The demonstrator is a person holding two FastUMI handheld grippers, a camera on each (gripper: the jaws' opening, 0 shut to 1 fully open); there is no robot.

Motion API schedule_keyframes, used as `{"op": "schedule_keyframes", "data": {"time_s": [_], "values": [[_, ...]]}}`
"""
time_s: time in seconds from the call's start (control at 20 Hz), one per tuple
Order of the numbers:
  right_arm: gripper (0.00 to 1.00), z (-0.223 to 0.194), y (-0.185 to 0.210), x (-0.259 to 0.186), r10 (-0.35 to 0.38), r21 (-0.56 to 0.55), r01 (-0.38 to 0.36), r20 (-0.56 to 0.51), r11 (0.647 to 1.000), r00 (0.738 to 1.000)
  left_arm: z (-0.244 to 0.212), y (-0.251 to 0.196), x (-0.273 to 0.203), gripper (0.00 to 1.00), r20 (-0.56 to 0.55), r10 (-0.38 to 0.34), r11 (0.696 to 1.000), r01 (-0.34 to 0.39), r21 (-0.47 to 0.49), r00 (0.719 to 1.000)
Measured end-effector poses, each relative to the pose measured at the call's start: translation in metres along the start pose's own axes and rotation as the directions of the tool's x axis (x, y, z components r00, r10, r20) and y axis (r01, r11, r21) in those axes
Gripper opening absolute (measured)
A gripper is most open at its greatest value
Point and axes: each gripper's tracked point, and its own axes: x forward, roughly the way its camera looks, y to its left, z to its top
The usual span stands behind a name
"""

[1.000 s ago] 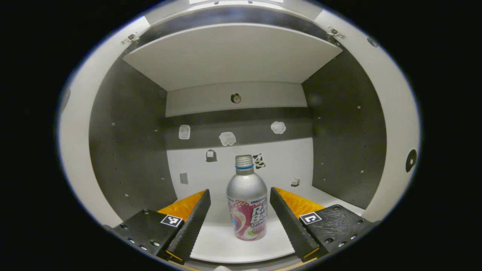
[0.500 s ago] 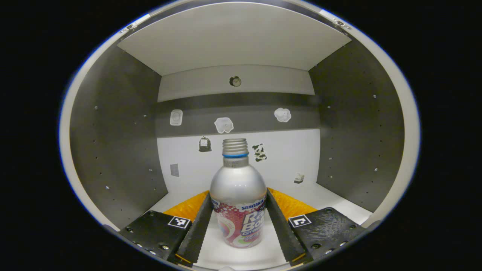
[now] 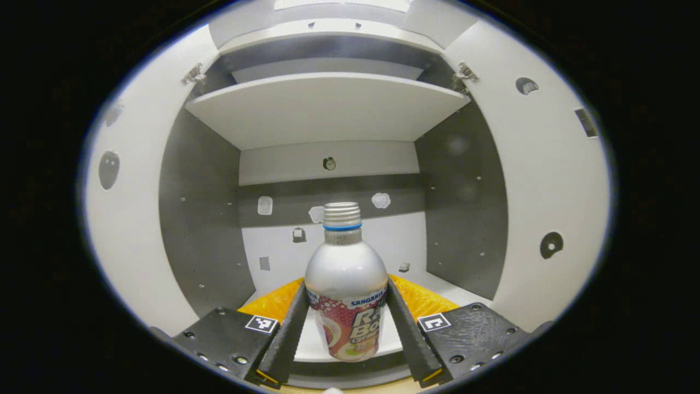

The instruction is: Grasp the bottle in the cabinet with the left hand and place it on the coaster, then close the right door with the right hand and the left door with the left hand.

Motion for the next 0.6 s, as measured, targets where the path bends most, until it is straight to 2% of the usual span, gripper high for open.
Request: {"op": "schedule_keyframes", "data": {"time_s": [0.15,0.25,0.35,0.4,0.5,0.6], "values": [[0.96,-0.005,-0.007,-0.005,-0.009,0.008,0.009,0.001,1.0,1.0,-0.018,-0.02,-0.044,0.81,-0.018,-0.05,0.999,0.049,-0.012,0.999],[0.99,-0.007,-0.012,-0.011,-0.019,0.01,0.019,0.003,1.0,1.0,-0.035,-0.033,-0.071,0.81,-0.032,-0.08,0.997,0.079,-0.025,0.996],[0.96,-0.01,-0.016,-0.014,-0.029,0.017,0.029,0.001,0.999,1.0,-0.05,-0.04,-0.093,0.78,-0.03,-0.09,0.996,0.09,-0.019,0.995],[0.99,-0.011,-0.019,-0.015,-0.034,0.019,0.034,0.0,0.999,0.999,-0.057,-0.043,-0.103,0.82,-0.027,-0.098,0.995,0.097,-0.021,0.995],[0.96,-0.016,-0.022,-0.017,-0.041,0.02,0.041,-0.008,0.999,0.999,-0.075,-0.051,-0.122,0.78,-0.023,-0.12,0.992,0.119,-0.037,0.993],[0.99,-0.018,-0.023,-0.019,-0.048,0.019,0.048,-0.012,0.999,0.999,-0.097,-0.056,-0.138,0.81,-0.042,-0.133,0.99,0.131,-0.043,0.99]]}}
